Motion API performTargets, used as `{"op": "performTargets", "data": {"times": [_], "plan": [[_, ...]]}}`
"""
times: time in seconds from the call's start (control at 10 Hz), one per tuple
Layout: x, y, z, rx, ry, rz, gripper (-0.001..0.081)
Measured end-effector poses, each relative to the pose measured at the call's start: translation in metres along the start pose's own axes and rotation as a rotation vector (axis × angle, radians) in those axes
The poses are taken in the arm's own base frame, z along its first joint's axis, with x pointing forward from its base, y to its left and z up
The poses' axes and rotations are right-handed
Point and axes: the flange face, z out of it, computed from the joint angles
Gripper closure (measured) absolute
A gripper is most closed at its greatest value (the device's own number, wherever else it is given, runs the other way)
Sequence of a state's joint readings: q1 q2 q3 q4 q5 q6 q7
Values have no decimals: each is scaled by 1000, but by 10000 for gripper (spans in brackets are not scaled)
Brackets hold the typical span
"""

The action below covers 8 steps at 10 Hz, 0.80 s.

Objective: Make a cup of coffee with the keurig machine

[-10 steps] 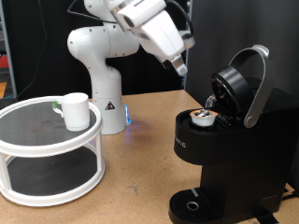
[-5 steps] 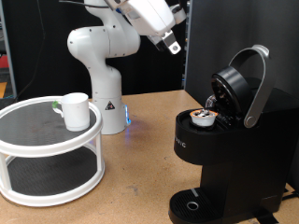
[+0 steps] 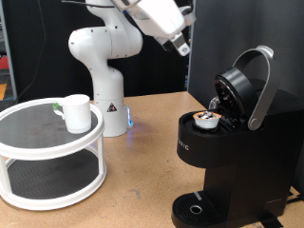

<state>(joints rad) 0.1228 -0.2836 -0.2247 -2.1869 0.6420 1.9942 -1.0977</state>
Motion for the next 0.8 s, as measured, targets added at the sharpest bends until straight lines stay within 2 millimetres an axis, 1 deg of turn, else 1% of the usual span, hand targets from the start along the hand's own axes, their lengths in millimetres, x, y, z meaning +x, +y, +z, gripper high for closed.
{"op": "performTargets", "data": {"times": [0.2,0.4,0.6,0.8], "plan": [[18,-12,15,13,-5,6,3],[39,-27,35,2,-16,2,3],[56,-42,54,-13,-24,-1,3],[70,-56,65,-15,-28,0,3]]}}
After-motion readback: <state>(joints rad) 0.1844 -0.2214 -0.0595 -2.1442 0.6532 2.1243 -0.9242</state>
